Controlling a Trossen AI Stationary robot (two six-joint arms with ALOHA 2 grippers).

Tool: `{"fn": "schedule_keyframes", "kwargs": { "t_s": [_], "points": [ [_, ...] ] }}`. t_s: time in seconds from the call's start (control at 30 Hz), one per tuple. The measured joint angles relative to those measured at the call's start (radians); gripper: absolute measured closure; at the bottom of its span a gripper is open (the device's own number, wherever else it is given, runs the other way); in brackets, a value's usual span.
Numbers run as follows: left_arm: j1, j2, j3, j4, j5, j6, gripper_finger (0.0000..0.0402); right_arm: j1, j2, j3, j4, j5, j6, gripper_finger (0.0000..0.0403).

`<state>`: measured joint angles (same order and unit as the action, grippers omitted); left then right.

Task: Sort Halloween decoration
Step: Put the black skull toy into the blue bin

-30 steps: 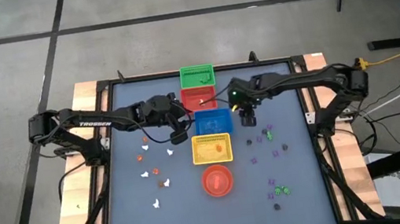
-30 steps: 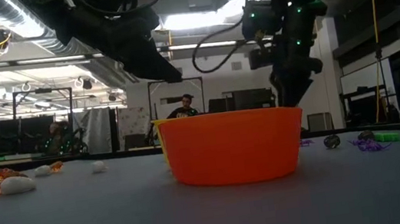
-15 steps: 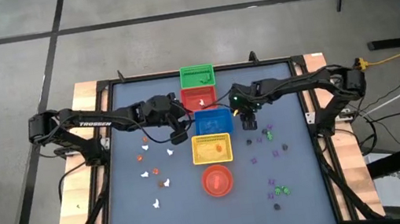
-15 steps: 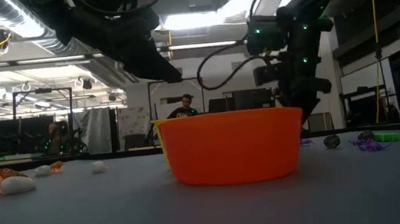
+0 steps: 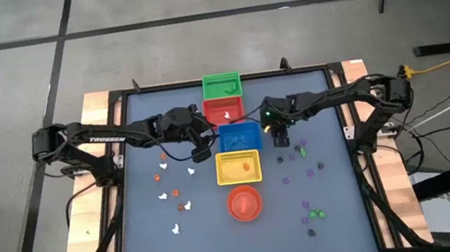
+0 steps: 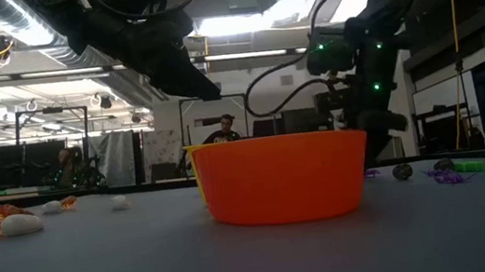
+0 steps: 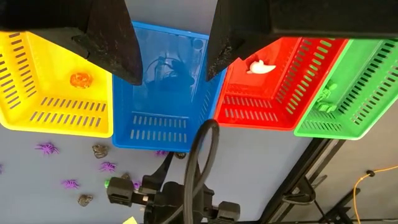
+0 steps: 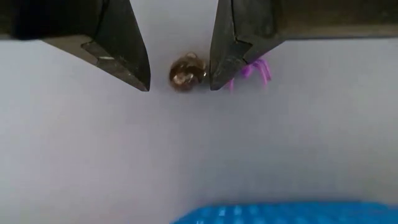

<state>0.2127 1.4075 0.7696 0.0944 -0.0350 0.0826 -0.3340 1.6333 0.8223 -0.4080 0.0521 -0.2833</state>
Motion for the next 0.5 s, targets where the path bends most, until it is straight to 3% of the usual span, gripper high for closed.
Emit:
{"fn": "schedule_keyframes", "kwargs": {
  "t_s": [0.5],
  "points": [
    [0.000, 0.000, 0.000, 0.004, 0.000, 0.000, 0.0241, 0.000, -0.002, -0.007, 0.013, -0.009, 0.023, 0.0237]
  ]
}}
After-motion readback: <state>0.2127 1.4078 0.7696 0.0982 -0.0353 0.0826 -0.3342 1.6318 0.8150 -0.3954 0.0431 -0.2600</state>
